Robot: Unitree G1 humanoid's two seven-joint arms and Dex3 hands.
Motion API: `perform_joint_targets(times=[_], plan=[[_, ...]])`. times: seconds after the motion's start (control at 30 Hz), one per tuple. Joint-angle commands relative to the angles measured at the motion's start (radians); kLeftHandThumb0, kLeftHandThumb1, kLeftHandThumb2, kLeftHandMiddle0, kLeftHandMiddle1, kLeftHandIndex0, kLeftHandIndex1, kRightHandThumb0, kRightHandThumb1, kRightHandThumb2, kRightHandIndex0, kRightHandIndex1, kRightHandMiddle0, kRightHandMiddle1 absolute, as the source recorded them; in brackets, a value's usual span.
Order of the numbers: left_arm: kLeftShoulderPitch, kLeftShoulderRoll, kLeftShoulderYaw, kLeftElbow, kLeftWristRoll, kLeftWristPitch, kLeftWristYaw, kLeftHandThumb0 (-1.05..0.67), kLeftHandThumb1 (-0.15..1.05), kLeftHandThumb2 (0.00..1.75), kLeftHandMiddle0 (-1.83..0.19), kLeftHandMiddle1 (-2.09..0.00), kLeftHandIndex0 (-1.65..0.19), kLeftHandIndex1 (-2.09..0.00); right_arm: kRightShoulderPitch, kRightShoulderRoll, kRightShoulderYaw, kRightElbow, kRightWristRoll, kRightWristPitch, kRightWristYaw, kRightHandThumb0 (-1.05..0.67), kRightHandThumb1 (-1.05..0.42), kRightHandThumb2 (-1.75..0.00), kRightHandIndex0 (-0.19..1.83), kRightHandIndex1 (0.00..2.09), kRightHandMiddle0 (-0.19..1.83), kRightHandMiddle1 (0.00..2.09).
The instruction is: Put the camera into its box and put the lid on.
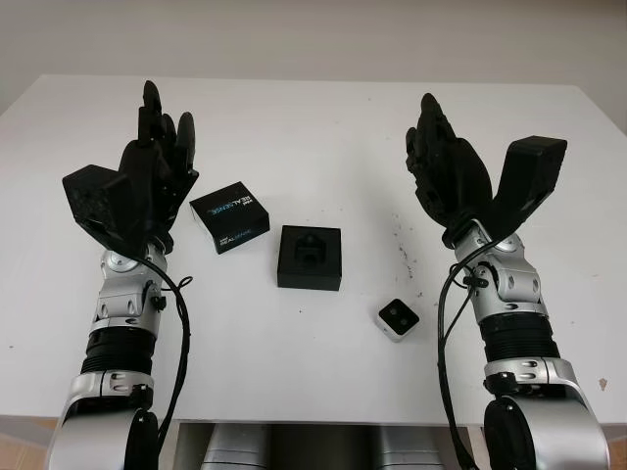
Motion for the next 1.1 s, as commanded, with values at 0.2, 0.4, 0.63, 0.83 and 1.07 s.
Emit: perform_joint_targets(times=[0.2,0.4,0.63,0.83,1.07], plan=[[-0.001,0.009,0.006,-0.015,-0.003,0.031,0.012,-0.7,1.05,0.54,0.19,0.0,0.19,0.0,-0.006,0.01,0.005,0.006,0.001,0.013,-0.007,-0.73,-1.05,-0.69,-0.19,0.0,-0.19,0.0],[0.002,0.013,0.003,-0.008,0.003,0.019,0.007,-0.7,1.05,0.56,0.19,0.0,0.19,0.0,0.016,-0.018,0.01,-0.026,0.005,0.015,0.04,-0.72,-1.05,-0.67,-0.19,0.0,-0.19,0.0],[0.023,0.016,0.01,-0.043,-0.001,0.029,0.017,-0.7,1.05,0.55,0.19,0.0,0.19,0.0,0.106,-0.159,0.104,-0.237,-0.181,-0.098,0.095,-0.57,-1.05,-0.12,0.13,0.16,0.06,0.32],[0.033,0.003,0.007,-0.062,-0.006,0.037,0.024,-0.69,1.05,0.54,0.19,0.0,0.19,0.0,0.194,-0.34,0.126,-0.369,-0.259,-0.214,0.25,-0.37,-0.9,-0.04,0.35,0.33,0.0,1.02],[0.04,0.001,0.007,-0.073,-0.015,0.043,0.018,-0.69,1.05,0.53,0.19,0.0,0.19,0.0,0.325,-0.479,0.106,-0.485,-0.338,-0.342,0.307,-0.36,-0.83,-0.05,0.38,0.38,0.15,0.9]])
